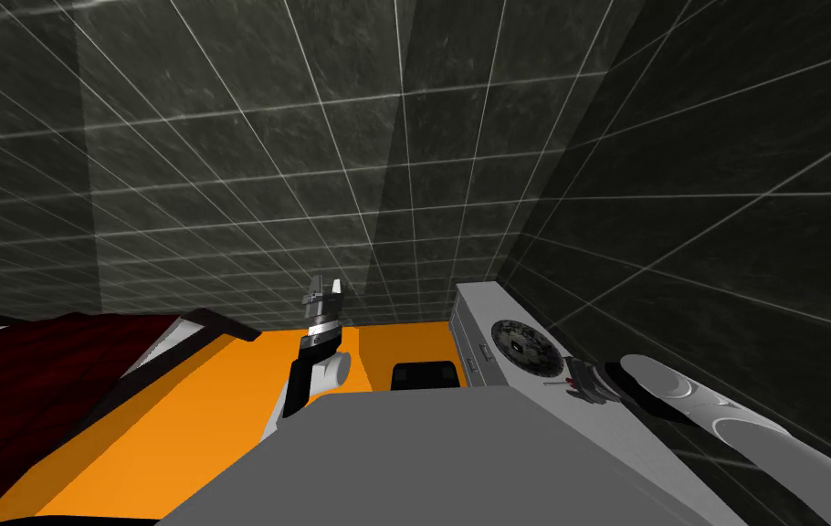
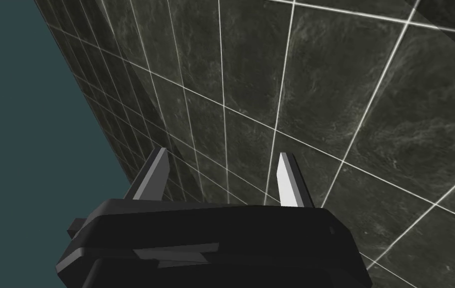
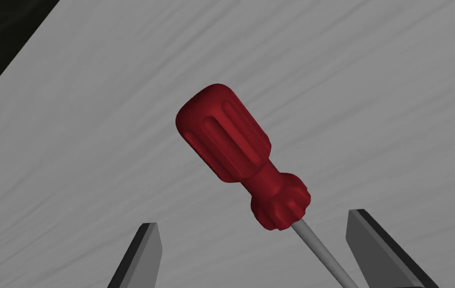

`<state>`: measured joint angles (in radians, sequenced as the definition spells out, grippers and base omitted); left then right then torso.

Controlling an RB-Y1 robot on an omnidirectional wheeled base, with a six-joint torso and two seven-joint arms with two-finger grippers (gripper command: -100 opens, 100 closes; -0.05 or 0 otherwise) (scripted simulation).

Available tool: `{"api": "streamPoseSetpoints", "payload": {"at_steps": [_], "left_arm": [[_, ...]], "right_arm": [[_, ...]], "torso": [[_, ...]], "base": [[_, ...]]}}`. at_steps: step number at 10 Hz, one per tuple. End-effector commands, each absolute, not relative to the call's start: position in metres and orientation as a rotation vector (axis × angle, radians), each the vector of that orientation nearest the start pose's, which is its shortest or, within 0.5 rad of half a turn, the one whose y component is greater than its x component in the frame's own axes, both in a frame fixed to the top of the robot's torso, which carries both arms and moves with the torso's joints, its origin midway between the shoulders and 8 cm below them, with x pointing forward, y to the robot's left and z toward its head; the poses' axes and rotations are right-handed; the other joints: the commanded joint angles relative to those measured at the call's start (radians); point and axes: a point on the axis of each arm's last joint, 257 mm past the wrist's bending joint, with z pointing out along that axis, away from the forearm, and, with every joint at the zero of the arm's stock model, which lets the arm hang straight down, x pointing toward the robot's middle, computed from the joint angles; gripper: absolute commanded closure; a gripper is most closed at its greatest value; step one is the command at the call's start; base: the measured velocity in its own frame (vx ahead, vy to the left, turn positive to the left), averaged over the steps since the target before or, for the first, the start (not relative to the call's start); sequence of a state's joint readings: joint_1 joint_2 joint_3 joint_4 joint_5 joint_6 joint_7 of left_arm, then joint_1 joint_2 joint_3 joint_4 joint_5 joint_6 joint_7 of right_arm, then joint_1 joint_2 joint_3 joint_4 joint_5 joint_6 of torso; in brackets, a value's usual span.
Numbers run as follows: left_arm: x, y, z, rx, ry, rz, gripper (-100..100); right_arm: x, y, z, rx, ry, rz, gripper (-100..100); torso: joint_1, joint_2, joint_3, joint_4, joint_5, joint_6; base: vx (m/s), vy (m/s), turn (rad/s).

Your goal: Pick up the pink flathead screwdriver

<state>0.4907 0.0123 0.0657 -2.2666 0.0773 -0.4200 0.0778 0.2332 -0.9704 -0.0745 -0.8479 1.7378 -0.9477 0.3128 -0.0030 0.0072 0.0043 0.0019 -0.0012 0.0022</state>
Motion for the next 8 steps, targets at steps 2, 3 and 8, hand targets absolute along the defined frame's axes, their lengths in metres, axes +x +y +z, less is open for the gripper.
{"api": "streamPoseSetpoints", "payload": {"at_steps": [2, 3, 8], "left_arm": [[0.3542, 0.3118, 0.0076, -0.789, 0.600, -1.341, 0], [0.3542, 0.3118, 0.0075, -0.789, 0.601, -1.341, 0], [0.3541, 0.3118, 0.0075, -0.789, 0.601, -1.340, 0]], "right_arm": [[0.1619, -0.6262, -0.4614, -1.360, 2.625, -0.133, -100], [0.1620, -0.6265, -0.4617, -1.354, 2.627, -0.135, 100], [0.1621, -0.6265, -0.4615, -1.360, 2.625, -0.135, 0]], "torso": [[0.000, -0.001, 0.000, 0.000, 0.000, 0.001], [0.001, -0.006, -0.003, -0.001, 0.000, 0.002], [0.001, -0.012, -0.007, -0.003, 0.000, 0.002]], "base": [[-0.116, -0.016, 0.132], [-0.013, -0.002, -0.008], [-0.002, 0.000, 0.001]]}}
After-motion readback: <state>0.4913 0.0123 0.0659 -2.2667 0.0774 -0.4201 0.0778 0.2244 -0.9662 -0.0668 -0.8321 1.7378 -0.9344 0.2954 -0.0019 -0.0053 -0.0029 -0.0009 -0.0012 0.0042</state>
